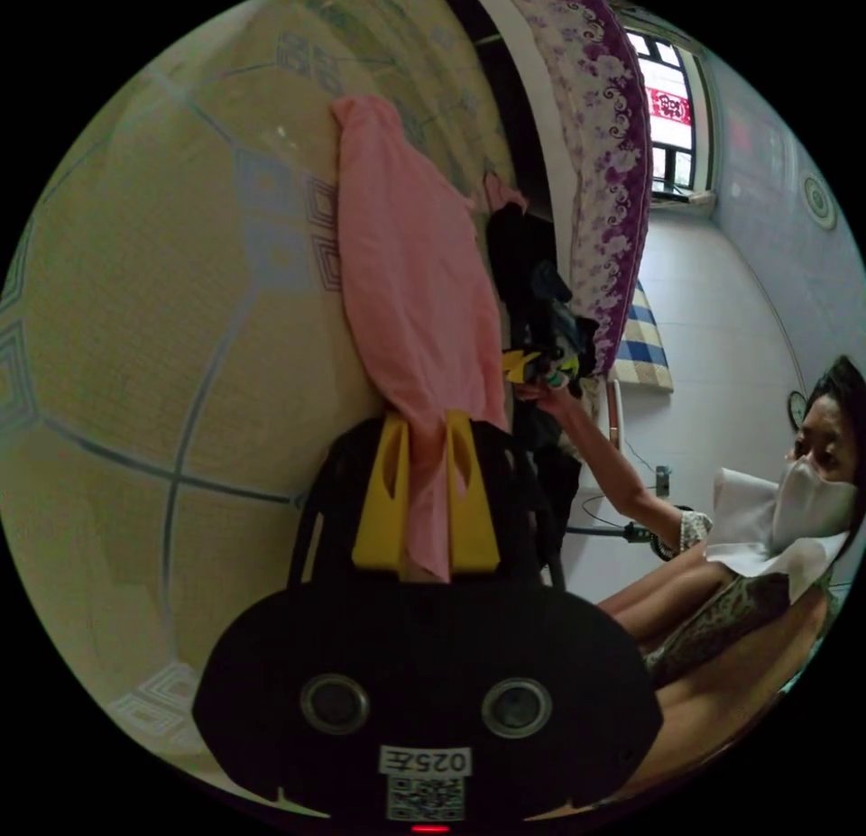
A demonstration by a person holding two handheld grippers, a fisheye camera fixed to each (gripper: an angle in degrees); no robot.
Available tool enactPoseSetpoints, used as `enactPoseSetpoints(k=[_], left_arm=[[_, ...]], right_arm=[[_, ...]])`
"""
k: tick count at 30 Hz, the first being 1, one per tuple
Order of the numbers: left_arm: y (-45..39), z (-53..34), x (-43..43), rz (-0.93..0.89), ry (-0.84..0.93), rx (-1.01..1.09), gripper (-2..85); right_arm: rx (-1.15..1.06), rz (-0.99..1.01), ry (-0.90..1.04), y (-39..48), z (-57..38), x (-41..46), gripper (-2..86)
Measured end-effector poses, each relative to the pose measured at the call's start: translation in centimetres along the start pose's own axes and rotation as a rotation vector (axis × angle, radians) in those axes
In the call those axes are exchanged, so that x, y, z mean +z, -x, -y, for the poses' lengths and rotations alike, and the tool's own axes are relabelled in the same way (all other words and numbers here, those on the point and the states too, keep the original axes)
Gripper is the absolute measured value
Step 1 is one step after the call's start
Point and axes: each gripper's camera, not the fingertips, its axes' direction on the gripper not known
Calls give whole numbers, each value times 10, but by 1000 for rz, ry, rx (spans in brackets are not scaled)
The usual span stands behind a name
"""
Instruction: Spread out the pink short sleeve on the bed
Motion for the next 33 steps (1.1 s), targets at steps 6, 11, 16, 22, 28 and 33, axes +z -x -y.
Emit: enactPoseSetpoints(k=[6, 11, 16, 22, 28, 33], left_arm=[[12, -1, -8, -86, -12, 11, -16], [-21, 47, -38, -243, -111, 163, -16], [-152, 108, -84, -136, -149, 586, -15], [-211, 66, -66, 124, -9, 807, -15], [-88, 20, 45, 234, 308, 516, -14], [-59, -14, 60, 159, 322, 407, -14]], right_arm=[[-13, 235, -240, -6, -41, -33, 13], [-152, 274, -453, 43, -59, -87, -2], [-480, 71, -531, 188, -72, -150, -5], [-446, -325, -400, 261, -129, -99, -4], [-39, -226, -395, 142, -201, 23, -6], [67, -99, -505, 106, -259, 89, -4]])
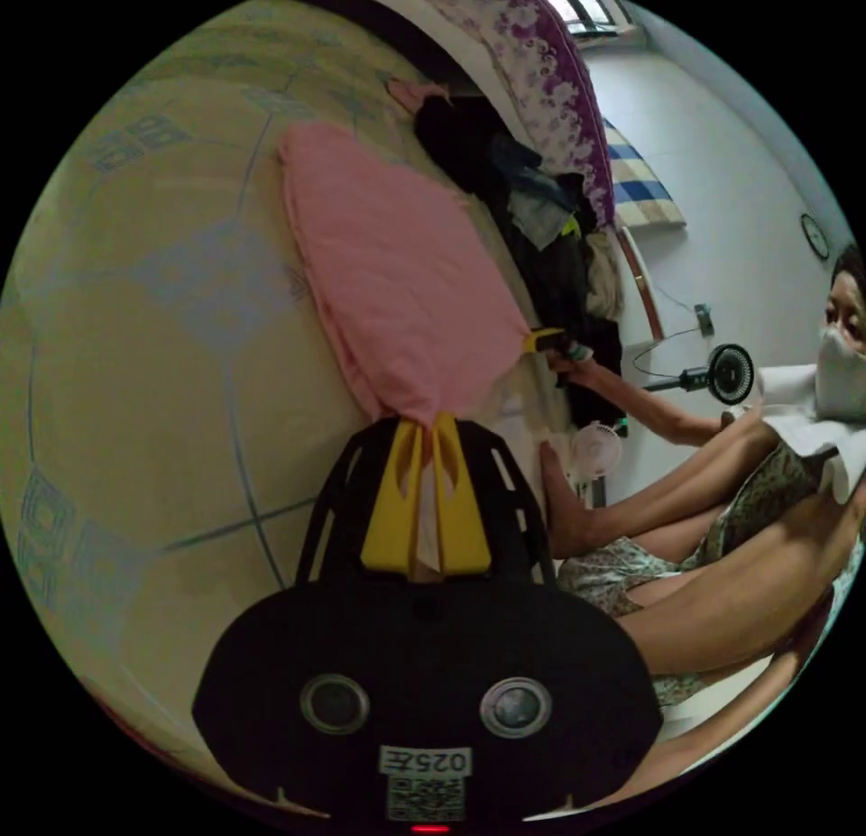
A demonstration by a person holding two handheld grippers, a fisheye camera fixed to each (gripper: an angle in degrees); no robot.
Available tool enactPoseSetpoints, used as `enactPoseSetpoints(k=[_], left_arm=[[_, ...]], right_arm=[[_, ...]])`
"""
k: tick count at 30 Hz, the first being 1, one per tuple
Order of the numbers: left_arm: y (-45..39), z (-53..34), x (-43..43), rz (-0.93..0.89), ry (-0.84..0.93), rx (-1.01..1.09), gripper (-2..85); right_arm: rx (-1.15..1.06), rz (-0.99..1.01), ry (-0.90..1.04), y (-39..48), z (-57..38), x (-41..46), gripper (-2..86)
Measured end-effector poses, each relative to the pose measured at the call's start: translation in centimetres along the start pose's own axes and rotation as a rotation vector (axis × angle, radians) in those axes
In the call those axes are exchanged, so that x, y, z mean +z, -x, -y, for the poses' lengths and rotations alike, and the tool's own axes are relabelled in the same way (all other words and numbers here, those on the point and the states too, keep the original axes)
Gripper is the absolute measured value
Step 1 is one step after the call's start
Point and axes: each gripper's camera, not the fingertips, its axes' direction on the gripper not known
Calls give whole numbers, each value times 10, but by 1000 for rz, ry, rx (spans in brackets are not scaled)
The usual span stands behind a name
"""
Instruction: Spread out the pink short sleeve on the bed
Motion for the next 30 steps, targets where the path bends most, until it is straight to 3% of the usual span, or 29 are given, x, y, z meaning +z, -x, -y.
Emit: enactPoseSetpoints(k=[4, 8, 13, 15, 19, 23, 28, 30], left_arm=[[-11, -8, -1, 15, 41, 24, -8], [-11, -18, -14, -54, 73, -44, 38], [-27, -16, -82, 201, -183, -138, 76], [-20, 1, -94, 205, -284, -181, 76], [4, 58, -73, 194, -245, -219, 67], [8, 91, -52, 307, -173, -222, 55], [7, 113, -38, 347, -114, -146, 1], [6, 113, -41, 360, -115, -120, -8]], right_arm=[[79, 80, -52, 0, -37, 6, 12], [93, 92, 28, 10, -68, 8, 63], [-40, -218, -102, 67, -55, -19, 153], [-115, -292, -150, 81, -28, -16, 170], [-165, -360, -77, 78, 45, 25, 159], [-193, -444, 26, 73, 82, 65, 154], [-238, -613, 92, 77, 75, 99, 4], [-241, -623, 71, 79, 64, 99, -4]])
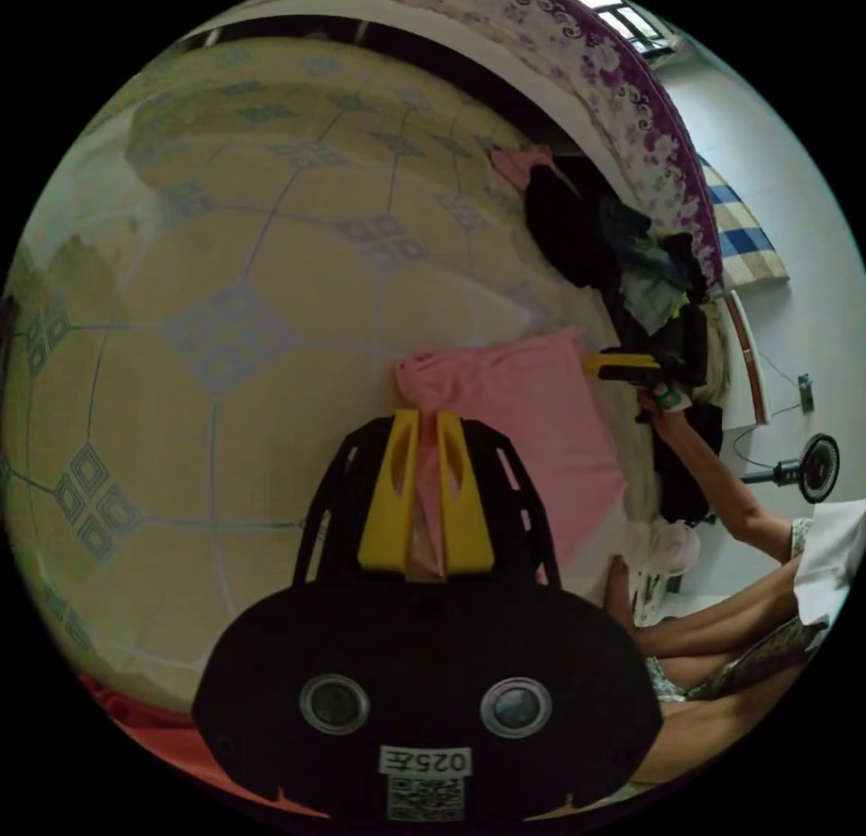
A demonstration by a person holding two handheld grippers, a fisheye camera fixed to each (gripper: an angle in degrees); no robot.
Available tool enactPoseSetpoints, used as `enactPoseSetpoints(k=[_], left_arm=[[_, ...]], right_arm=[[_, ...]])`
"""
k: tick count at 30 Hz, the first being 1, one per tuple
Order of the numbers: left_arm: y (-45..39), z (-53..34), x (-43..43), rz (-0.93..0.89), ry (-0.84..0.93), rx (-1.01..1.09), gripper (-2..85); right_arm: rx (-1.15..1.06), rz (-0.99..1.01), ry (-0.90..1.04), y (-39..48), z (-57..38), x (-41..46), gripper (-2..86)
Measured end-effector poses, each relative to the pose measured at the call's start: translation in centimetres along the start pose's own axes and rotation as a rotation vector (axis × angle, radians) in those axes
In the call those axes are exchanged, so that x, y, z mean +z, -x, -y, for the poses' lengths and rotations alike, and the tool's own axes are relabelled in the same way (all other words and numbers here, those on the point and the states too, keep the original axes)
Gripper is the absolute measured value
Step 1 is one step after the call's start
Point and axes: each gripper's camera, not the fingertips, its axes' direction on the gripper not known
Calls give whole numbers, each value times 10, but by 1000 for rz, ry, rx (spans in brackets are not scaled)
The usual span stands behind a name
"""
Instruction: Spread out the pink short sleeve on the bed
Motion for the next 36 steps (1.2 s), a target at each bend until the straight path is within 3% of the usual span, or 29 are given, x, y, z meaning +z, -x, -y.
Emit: enactPoseSetpoints(k=[6, 9, 11, 14, 18, 22, 24, 27, 30, 36], left_arm=[[-1, -9, -6, 70, -28, 84, -5], [14, -6, 13, 100, -10, 83, 23], [34, -10, 9, 22, -20, -46, 45], [55, -46, -9, -53, 1, -131, 77], [86, -151, -21, -272, 18, -433, 90], [107, -245, 8, -447, -52, -770, 87], [111, -263, 19, -497, -148, -815, 78], [111, -268, 37, -516, -194, -817, 74], [111, -265, 42, -421, -193, -785, 74], [137, -286, 56, -372, -215, -825, 62]], right_arm=[[88, 10, -235, -10, -36, -33, -1], [152, 92, -103, -38, -38, 11, 85], [204, 204, -33, -52, -48, 36, 128], [326, 369, -79, -61, -91, 46, 181], [624, 657, -89, -53, -184, 80, 222], [870, 817, -211, -30, -255, 143, 186], [925, 833, -293, -26, -263, 167, 169], [914, 822, -386, -18, -250, 199, 175], [878, 784, -383, -8, -223, 231, 178], [930, 749, -373, 7, -204, 313, 111]])
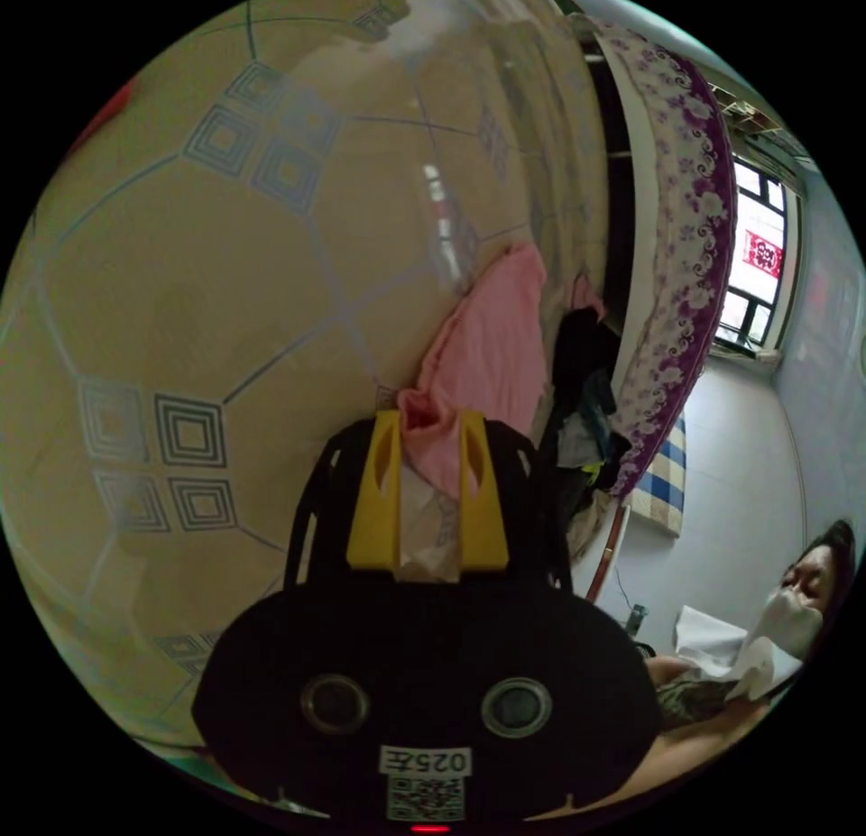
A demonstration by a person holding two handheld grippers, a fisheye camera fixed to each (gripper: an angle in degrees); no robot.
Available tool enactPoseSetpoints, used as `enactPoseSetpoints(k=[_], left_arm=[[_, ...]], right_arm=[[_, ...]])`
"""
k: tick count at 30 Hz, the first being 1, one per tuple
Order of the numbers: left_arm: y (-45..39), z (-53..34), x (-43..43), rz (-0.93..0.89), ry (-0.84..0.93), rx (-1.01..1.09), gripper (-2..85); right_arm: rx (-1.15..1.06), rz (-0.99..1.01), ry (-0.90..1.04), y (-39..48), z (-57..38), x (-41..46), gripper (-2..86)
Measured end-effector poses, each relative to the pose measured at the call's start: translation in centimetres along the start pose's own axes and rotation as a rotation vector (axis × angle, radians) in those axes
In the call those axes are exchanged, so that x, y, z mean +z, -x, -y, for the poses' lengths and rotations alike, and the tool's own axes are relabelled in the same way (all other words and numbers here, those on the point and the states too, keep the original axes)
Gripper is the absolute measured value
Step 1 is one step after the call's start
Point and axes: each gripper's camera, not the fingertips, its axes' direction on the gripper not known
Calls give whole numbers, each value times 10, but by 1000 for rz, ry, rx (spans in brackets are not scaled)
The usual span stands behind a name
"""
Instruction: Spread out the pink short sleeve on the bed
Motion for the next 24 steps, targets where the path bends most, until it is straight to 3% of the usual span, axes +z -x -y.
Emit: enactPoseSetpoints(k=[5, 8, 14, 19, 24], left_arm=[[44, -4, 1, -32, -3, 5, 11], [76, -7, 0, -145, 7, -24, -11], [102, -31, -56, -435, -27, -12, -16], [135, -75, -188, -616, -327, 41, -16], [209, -101, -326, -569, -658, 31, -16]], right_arm=[[36, -12, -19, -39, -4, 60, 36], [100, 112, -4, -58, -3, 100, 14], [11, 247, 211, 33, 14, 219, 2], [-207, 227, 571, 176, 11, 427, 3], [-327, 170, 865, 248, -31, 689, 1]])
